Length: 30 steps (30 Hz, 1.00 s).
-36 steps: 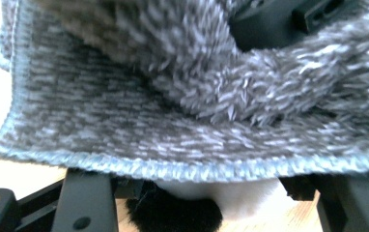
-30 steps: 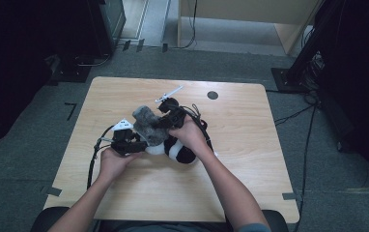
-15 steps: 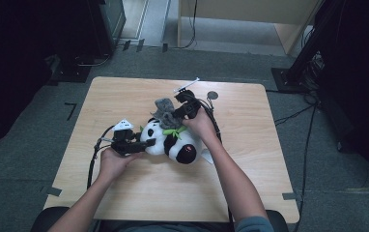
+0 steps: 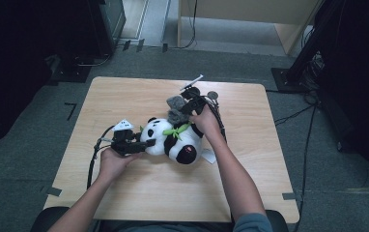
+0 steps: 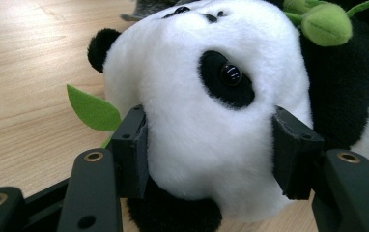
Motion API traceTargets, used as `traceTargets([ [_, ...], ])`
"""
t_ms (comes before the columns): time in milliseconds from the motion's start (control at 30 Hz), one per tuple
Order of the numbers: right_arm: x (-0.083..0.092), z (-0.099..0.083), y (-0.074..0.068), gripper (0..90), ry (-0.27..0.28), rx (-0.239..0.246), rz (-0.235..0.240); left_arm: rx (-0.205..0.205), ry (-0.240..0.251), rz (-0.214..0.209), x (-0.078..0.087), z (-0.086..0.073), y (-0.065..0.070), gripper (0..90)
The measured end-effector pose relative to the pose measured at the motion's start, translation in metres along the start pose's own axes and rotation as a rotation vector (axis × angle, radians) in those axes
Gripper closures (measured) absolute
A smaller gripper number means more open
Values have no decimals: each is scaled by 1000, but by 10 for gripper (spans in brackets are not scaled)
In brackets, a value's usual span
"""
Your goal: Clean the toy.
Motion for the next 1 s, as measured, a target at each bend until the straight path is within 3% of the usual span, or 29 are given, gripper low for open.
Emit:
traceTargets([
  [133,7,-7,18,784,4,-45,-7,3,-1,0,0,0,0,411],
  [200,9,-8,20,784,10,-53,-6,4,0,0,0,0,0,411],
  [367,28,3,11,784,121,-39,25,5,7,5,1,0,0,415],
  [400,38,8,2,784,167,-26,44,8,11,10,1,0,1,433],
  [467,43,10,-2,784,187,-13,50,12,15,20,1,2,2,442],
  [500,53,13,-12,784,221,13,67,16,17,23,1,3,2,463],
  [600,63,15,-24,784,248,39,83,39,17,21,2,4,3,478],
  [633,72,17,-38,784,274,66,103,43,16,23,2,5,3,488],
  [667,72,17,-38,784,274,66,103,41,20,29,2,6,3,488],
  [767,83,17,-61,784,309,107,139,52,36,39,2,10,4,503],
  [800,88,14,-77,783,323,139,158,52,38,42,2,11,3,511],
  [833,88,14,-77,783,323,139,158,56,47,47,2,12,3,511],
  [867,92,9,-92,784,331,170,174,55,54,52,2,14,3,517],
  [900,92,9,-92,784,331,170,174,52,60,58,2,15,3,517],
  [933,95,5,-108,784,340,198,190,51,65,65,2,16,2,521],
  [1000,96,3,-115,784,344,212,199,47,73,77,2,18,2,523],
])
Point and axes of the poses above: each handheld gripper's, and its own axes: x roughly backward along the jaws, z roughly out of its top, y roughly to its right, the point moved 10 cm from there along -x, roughly forward along the jaws, and after that the axes turned 13 degrees about z, right-handed, at the moved point
